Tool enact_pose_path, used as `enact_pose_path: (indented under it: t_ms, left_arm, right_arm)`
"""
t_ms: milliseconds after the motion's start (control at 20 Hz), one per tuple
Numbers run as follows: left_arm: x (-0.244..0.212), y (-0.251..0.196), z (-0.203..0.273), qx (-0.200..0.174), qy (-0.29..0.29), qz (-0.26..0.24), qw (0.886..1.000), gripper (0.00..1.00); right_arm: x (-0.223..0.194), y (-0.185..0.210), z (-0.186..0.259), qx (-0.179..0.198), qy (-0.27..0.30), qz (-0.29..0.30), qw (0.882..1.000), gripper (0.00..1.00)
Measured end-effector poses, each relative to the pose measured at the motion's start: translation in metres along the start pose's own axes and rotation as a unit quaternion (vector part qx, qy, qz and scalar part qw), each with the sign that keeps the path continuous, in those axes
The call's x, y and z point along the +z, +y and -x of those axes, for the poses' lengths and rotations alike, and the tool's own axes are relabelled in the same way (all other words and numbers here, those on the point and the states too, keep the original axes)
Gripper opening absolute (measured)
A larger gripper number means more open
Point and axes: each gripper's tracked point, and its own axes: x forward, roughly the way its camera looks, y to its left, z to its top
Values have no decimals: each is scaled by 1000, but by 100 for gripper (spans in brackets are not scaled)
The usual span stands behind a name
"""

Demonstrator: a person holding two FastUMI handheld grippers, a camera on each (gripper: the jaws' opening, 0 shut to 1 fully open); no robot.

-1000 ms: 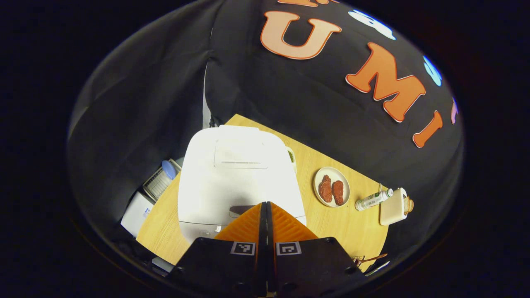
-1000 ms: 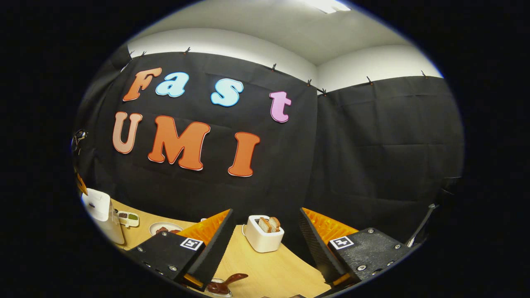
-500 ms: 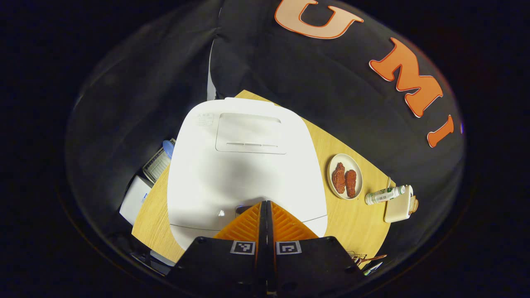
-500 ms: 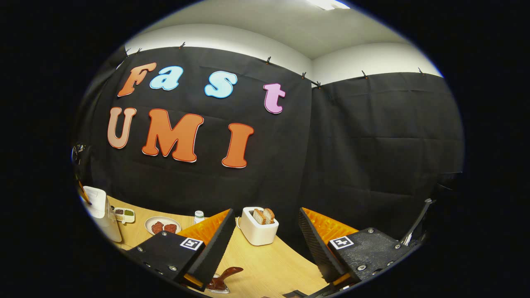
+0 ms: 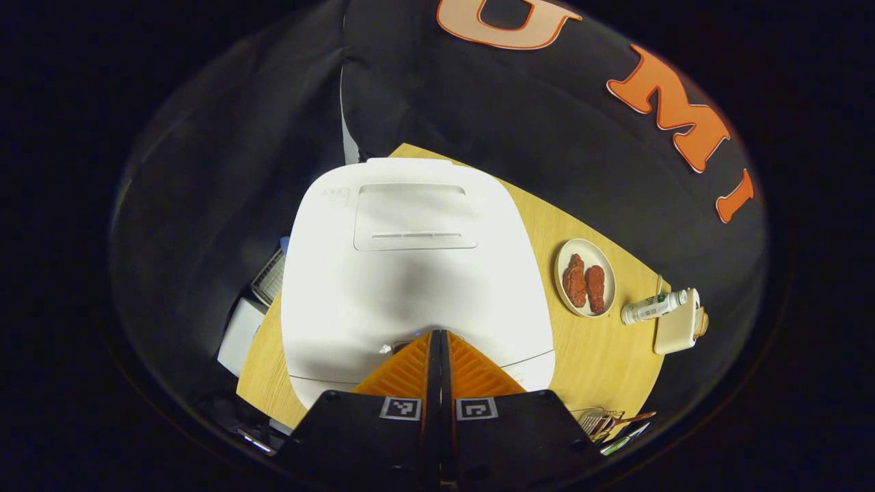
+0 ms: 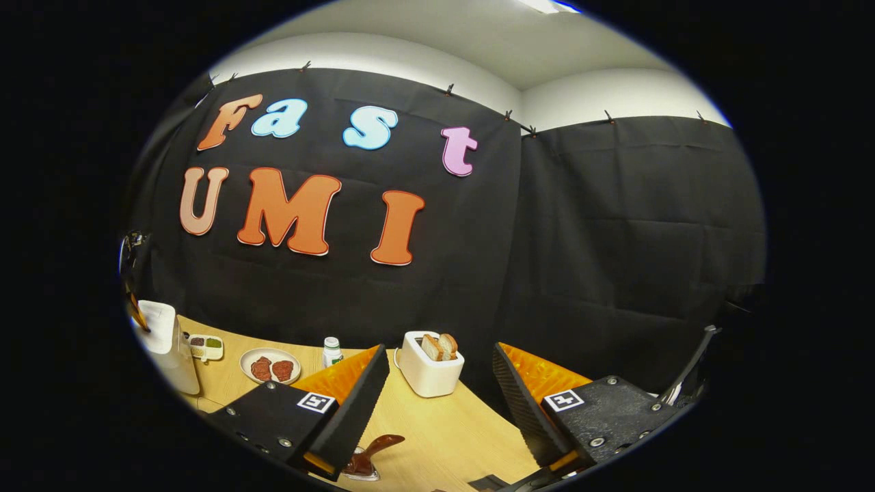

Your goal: Close the left gripper, press the button to open the rice cooker; take a wooden spoon from the chopstick holder with the right hand, scoop a spoonful of rice and pour it into the rice cooker, then put the wooden spoon back into the chopstick holder.

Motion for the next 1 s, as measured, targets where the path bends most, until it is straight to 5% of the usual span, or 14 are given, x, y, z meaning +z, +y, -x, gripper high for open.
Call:
enact_pose_path:
  t_ms: [500,750,1000]
  left_arm:
    - [19,-6,23,12,-86,-34,996,5]
    - [67,-13,89,44,-238,-80,967,5]
    - [66,-33,137,39,-314,-91,944,5]
  right_arm:
    - [-20,-4,-7,18,27,-11,999,95]
    - [-41,3,-13,42,54,-28,997,96]
    - [-66,12,-17,69,80,-7,994,96]
